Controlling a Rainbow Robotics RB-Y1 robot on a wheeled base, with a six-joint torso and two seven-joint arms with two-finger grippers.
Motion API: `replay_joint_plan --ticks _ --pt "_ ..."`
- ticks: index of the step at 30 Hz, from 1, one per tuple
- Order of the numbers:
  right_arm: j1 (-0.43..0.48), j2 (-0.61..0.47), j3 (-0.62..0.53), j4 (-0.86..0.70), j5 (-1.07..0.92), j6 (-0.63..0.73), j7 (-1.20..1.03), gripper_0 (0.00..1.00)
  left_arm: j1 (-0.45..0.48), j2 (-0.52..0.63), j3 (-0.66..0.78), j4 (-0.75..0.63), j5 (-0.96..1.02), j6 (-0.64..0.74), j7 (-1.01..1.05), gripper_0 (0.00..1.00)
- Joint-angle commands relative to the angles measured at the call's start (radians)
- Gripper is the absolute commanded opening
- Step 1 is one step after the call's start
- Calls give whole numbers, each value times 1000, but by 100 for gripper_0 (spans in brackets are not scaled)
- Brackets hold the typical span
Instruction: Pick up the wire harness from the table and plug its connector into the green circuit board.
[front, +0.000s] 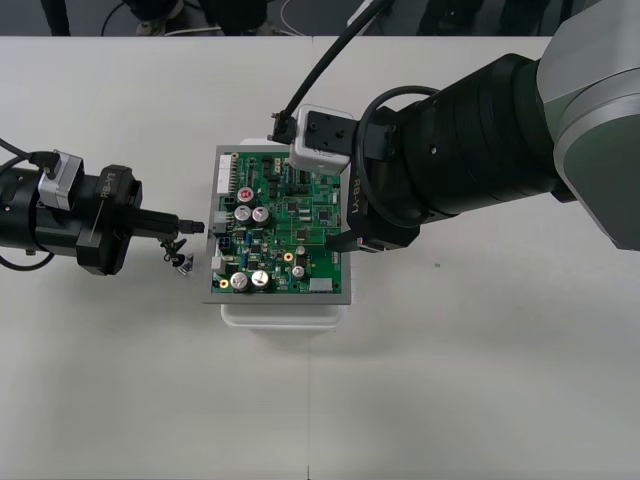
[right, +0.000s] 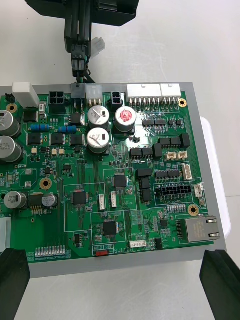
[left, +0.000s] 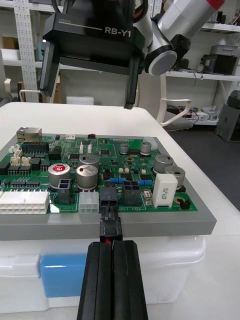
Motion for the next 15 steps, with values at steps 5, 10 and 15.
replay_joint_plan --ticks 5,10,15 --pt "-11 0 9 -32 -13 -4 10 100 -49 -26 1 -5 -14 -36 13 0" --pt "-16 9 18 -32 -6 -4 7 100 -52 -29 1 -3 -16 -36 17 0" --pt "-19 26 18 -23 -3 -4 6 100 -52 -32 1 -5 -17 -36 21 0"
